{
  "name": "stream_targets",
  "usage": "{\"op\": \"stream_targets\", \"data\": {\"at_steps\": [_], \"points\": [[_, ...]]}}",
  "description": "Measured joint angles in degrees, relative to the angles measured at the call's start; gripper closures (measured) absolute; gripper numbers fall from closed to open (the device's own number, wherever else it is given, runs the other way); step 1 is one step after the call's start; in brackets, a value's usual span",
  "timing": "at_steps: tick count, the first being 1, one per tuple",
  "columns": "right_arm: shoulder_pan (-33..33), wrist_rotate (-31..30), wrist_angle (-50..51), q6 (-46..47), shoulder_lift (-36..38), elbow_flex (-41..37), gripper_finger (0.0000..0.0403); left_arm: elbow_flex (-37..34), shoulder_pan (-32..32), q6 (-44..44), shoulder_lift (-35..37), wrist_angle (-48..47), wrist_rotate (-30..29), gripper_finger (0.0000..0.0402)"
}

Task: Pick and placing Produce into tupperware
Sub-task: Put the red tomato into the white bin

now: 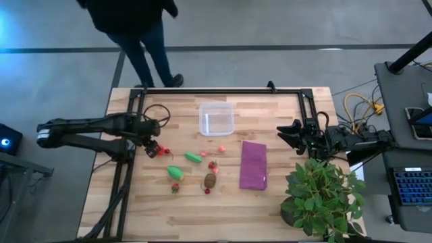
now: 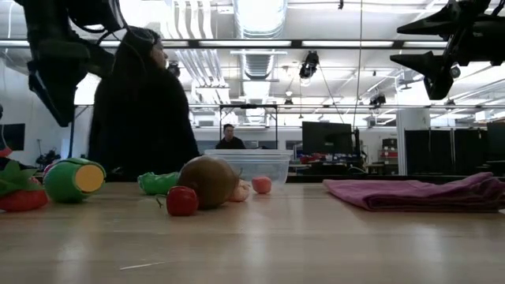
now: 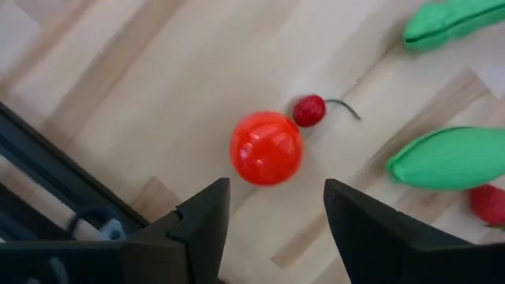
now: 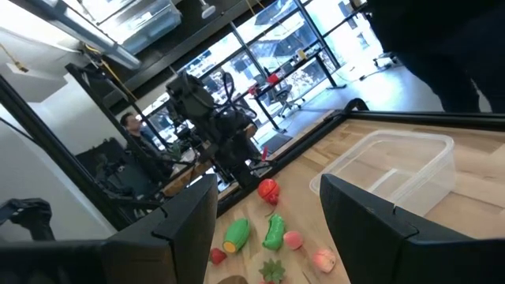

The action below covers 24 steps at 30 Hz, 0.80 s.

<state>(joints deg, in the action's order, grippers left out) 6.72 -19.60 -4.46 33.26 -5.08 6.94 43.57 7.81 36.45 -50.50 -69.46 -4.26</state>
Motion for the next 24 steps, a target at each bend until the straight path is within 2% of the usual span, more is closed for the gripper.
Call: {"op": "stream_targets", "data": {"at_steps": [5,8,16,21,24], "points": [[-0.02,0.01,-0.01,0.0,0.0,0.0,0.0186,-0.09,0.0,6.33,-4.44,-0.01,4.38,0.021],[-0.02,-0.01,-0.02,0.0,0.0,0.0,0.0186,-0.14,0.0,7.95,-8.04,0.06,4.72,0.021],[-0.02,0.01,-0.02,0.0,0.0,0.0,0.0186,-0.22,-0.65,-1.58,-14.58,0.18,-0.1,0.021],[-0.01,0.01,-0.01,0.0,0.0,0.0,0.0186,-0.22,-0.9,-7.12,-14.62,3.35,-0.11,0.0208],[-0.02,0.01,-0.01,0.0,0.0,0.0,0.0186,-0.22,-0.9,-7.05,-13.64,5.3,-0.41,0.0197]]}}
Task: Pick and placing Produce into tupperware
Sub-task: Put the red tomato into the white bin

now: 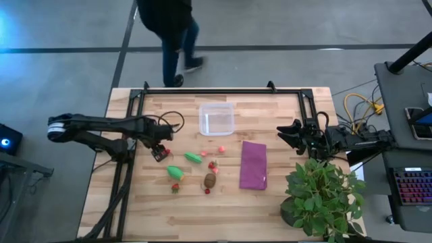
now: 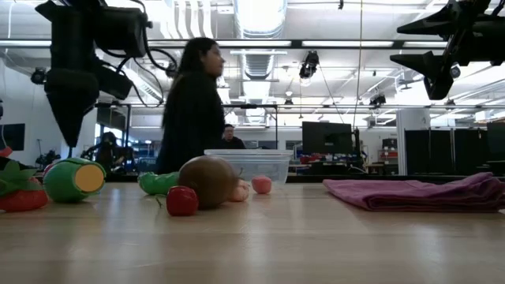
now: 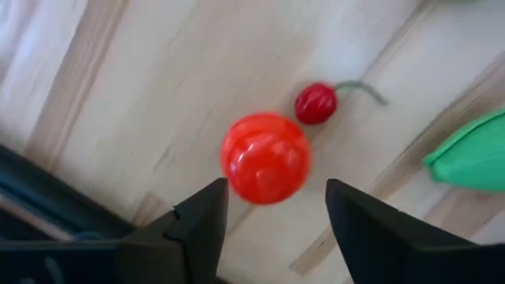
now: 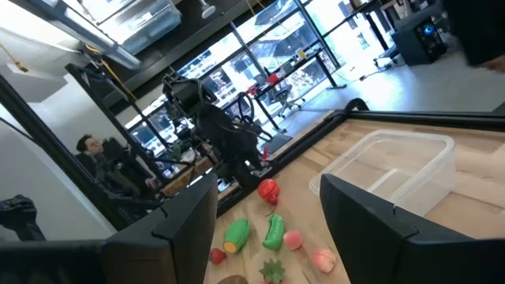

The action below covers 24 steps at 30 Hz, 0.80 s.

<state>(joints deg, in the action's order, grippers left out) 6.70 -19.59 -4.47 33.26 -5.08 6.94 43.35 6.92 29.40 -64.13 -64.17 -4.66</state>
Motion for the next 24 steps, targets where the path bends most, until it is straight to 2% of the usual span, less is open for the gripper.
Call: {"op": "stream_targets", "data": {"at_steps": [4,10,24], "points": [[0.01,0.0,-0.02,0.0,0.0,0.0,0.0186,0.0,0.0,1.05,0.87,-1.11,-0.16,0.017],[0.02,-0.02,0.02,0.0,0.0,0.0,0.0186,0.0,-0.01,7.61,-0.25,-2.05,1.81,0.014],[0.02,-0.15,1.25,0.13,0.0,0.0,0.0186,-1.84,-0.72,2.61,-7.6,1.67,2.57,0.0136]]}}
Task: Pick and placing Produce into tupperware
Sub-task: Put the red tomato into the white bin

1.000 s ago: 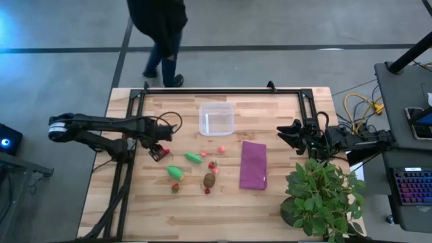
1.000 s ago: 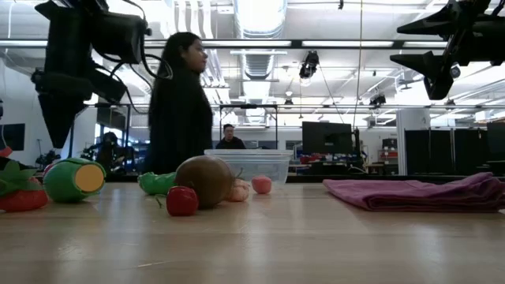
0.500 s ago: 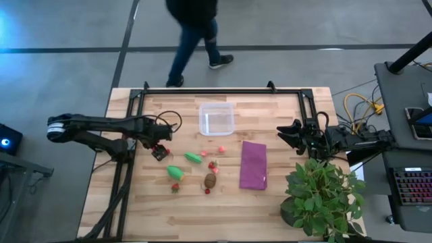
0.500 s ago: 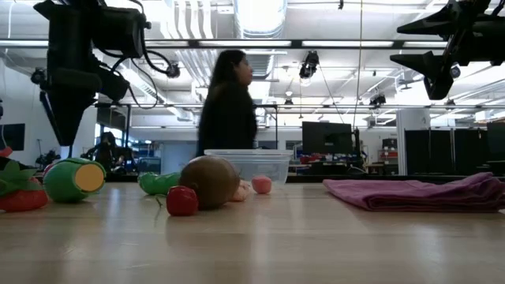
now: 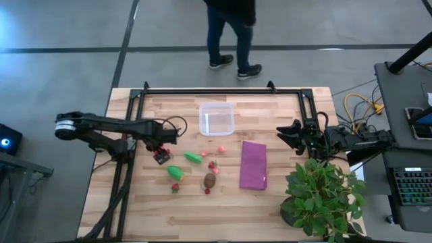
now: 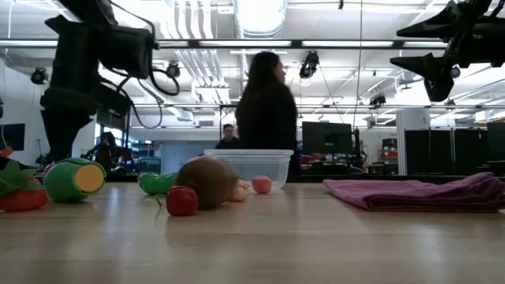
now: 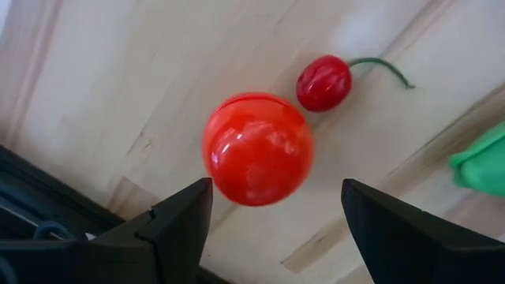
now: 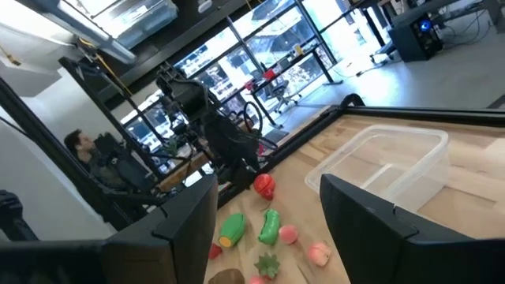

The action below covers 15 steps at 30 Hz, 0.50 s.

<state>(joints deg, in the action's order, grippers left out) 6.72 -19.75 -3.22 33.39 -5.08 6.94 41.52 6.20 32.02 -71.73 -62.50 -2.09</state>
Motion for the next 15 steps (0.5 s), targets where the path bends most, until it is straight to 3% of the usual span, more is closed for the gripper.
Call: {"op": "stream_targets", "data": {"at_steps": [15], "points": [[-0.01,0.01,0.0,0.0,0.0,0.0,0.0186,-0.02,-0.29,-3.07,-6.14,6.33,-2.35,0.0136]]}}
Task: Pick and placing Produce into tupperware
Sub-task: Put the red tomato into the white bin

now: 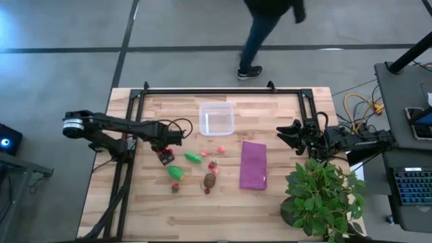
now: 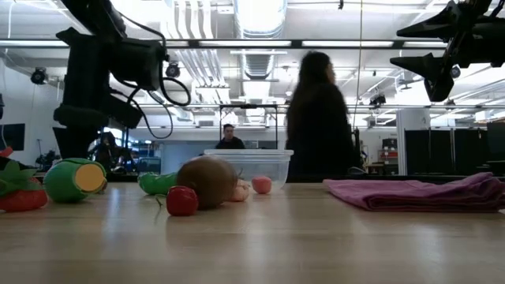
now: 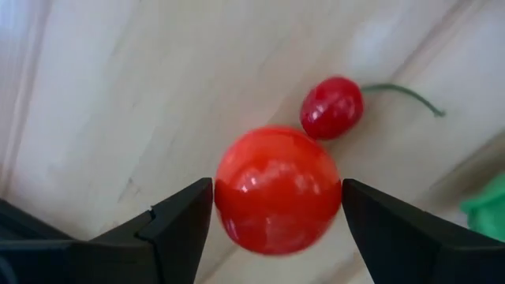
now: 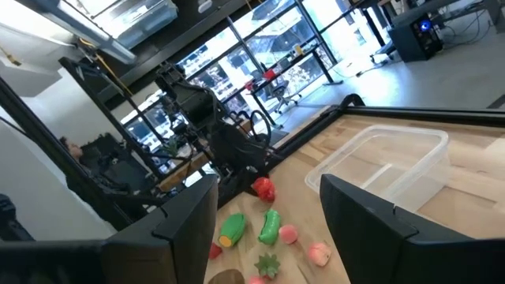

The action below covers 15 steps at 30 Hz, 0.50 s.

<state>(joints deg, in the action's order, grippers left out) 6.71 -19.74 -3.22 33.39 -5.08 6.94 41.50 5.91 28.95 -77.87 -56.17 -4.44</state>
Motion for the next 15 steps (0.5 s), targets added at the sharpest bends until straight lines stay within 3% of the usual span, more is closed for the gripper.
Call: {"op": "stream_targets", "data": {"at_steps": [15], "points": [[0.0,-0.01,0.0,0.02,0.0,0.0,0.0186,-0.33,-0.39,-1.29,-5.69,0.64,-0.47,0.0136]]}}
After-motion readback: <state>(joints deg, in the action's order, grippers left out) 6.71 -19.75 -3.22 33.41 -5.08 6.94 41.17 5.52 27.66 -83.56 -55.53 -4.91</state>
